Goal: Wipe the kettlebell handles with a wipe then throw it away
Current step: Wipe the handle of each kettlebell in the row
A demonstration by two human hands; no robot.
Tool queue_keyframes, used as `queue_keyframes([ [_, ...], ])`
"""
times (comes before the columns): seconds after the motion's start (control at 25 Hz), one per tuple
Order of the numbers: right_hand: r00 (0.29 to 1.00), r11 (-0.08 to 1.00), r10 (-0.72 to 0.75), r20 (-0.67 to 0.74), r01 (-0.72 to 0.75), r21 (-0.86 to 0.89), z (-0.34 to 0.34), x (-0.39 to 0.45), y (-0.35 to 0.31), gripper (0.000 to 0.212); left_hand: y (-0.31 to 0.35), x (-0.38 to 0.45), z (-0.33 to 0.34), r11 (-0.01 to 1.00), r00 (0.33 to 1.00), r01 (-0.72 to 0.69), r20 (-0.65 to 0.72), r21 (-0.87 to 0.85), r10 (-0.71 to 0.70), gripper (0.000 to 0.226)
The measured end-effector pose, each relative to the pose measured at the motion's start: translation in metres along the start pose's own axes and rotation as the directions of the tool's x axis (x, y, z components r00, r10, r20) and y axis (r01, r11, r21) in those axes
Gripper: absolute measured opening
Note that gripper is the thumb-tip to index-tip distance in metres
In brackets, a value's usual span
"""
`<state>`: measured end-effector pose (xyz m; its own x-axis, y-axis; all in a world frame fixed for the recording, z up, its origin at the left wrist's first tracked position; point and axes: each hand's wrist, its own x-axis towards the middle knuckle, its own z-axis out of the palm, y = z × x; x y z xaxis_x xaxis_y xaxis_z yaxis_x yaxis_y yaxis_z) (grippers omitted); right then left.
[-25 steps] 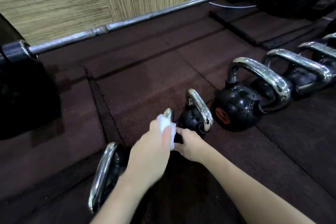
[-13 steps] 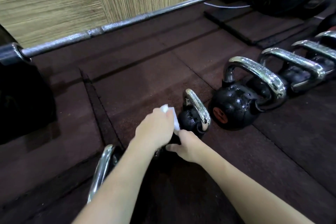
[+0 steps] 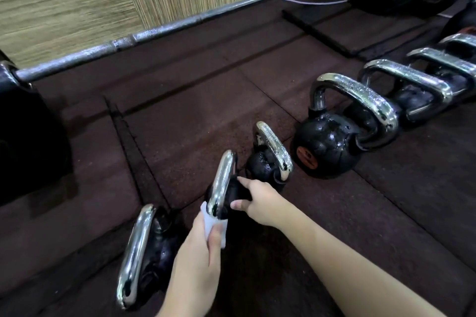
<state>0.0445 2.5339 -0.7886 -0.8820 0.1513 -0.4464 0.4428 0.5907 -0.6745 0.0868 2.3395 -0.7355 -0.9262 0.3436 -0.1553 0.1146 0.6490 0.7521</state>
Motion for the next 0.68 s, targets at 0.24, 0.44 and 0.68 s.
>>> queue_keyframes([
  [0.24,1.000,0.999,0.000,0.007,0.000,-0.041,-0.005,0.003,-0.001,0.075,0.035,0.047,0.001,1.000,0.995,-0.027,-0.096,-0.002,0.027,0.035],
  [0.44,1.000,0.998,-0.019,-0.009,0.019,-0.064,0.005,0.004,-0.001,0.065,0.077,0.138,-0.004,0.870,0.988,0.005,0.130,0.492,-0.079,0.035],
  [0.68,1.000,1.000,-0.006,0.004,0.006,-0.017,0.005,0.005,0.002,0.068,0.089,0.150,-0.023,0.793,0.913,-0.165,0.395,0.587,-0.103,0.019],
])
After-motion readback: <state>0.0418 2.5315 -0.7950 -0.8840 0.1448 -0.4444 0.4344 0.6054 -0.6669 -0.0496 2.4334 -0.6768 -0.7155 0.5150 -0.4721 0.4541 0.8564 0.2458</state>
